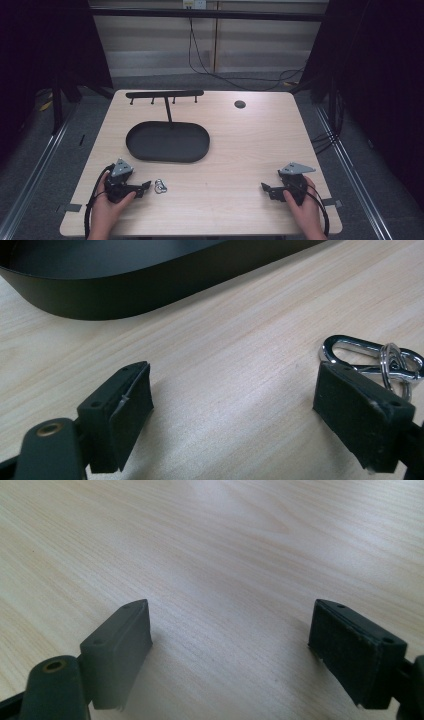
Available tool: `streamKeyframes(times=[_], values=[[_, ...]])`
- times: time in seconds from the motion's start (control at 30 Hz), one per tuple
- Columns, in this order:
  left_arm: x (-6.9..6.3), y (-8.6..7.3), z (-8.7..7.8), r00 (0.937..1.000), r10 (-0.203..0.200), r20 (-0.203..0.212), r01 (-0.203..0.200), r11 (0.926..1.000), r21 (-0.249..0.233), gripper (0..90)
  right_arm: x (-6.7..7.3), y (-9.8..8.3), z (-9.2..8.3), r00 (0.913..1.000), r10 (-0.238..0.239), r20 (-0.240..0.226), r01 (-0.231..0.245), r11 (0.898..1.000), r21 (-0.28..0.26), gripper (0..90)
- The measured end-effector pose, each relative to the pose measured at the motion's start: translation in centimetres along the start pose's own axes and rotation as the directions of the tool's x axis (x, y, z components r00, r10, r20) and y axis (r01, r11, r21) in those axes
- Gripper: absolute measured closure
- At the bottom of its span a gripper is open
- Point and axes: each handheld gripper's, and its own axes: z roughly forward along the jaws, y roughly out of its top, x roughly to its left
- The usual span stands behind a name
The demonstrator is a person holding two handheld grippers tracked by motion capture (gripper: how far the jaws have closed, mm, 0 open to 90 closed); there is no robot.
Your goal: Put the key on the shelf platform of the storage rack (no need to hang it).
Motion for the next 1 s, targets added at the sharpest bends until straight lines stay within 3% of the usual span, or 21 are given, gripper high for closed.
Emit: streamKeyframes(times=[0.33,0.43,0.57,0.6,0.67,0.7,0.73,0.77,0.83,0.87,0.97,1.0], values=[[-0.1,0.0,0.0,1.0000,0.008,0.000,-0.008,1.0000,0.006,13.0,0.0,0.0,0.0,1.0000,0.000,0.000,0.000,1.000,0.000,16.7],[-0.3,0.0,-0.1,0.9999,0.004,0.010,-0.004,1.0000,0.005,16.1,0.0,0.0,0.0,1.0000,0.000,0.000,0.000,1.000,0.000,16.7],[-0.6,0.7,-0.4,0.9993,0.021,0.031,-0.023,0.9977,0.063,22.5,0.0,0.0,0.0,1.0000,0.000,0.000,0.000,1.000,0.000,16.7],[-0.7,0.9,-0.5,0.9988,0.042,0.025,-0.044,0.9954,0.085,23.7,0.0,0.0,0.0,1.0000,0.000,0.000,0.000,1.000,0.000,16.7],[-0.9,1.1,-0.5,0.9981,0.054,0.028,-0.057,0.9938,0.096,25.4,0.0,0.0,0.0,1.0000,0.000,0.000,0.000,1.000,0.000,16.7],[-1.2,1.4,-0.7,0.9955,0.078,0.055,-0.084,0.9873,0.135,26.3,0.0,0.0,0.0,1.0000,-0.001,0.000,0.001,1.000,-0.001,16.7],[-1.2,1.4,-0.7,0.9955,0.078,0.055,-0.084,0.9873,0.135,26.8,0.0,0.0,0.0,1.0000,-0.001,0.000,0.001,1.000,-0.001,16.7],[-1.6,1.7,-0.8,0.9922,0.103,0.069,-0.113,0.9807,0.159,27.0,0.0,0.0,0.0,1.0000,0.000,0.000,0.000,1.000,0.000,16.7],[-1.8,1.8,-0.9,0.9906,0.104,0.088,-0.118,0.9773,0.176,27.4,0.0,0.0,0.0,1.0000,0.000,0.000,0.000,1.000,0.000,16.7],[-2.0,2.1,-0.9,0.9866,0.120,0.111,-0.140,0.9696,0.201,27.8,0.0,0.0,0.0,1.0000,-0.001,0.000,0.001,1.000,-0.001,16.7],[-2.2,2.3,-1.0,0.9841,0.121,0.129,-0.147,0.9654,0.215,28.3,0.0,0.0,0.0,1.0000,-0.001,0.000,0.001,1.000,-0.001,16.7],[-2.3,2.6,-1.1,0.9816,0.131,0.139,-0.161,0.9602,0.228,28.8,0.0,0.0,0.0,1.0000,-0.001,0.000,0.001,1.000,-0.001,16.7]])
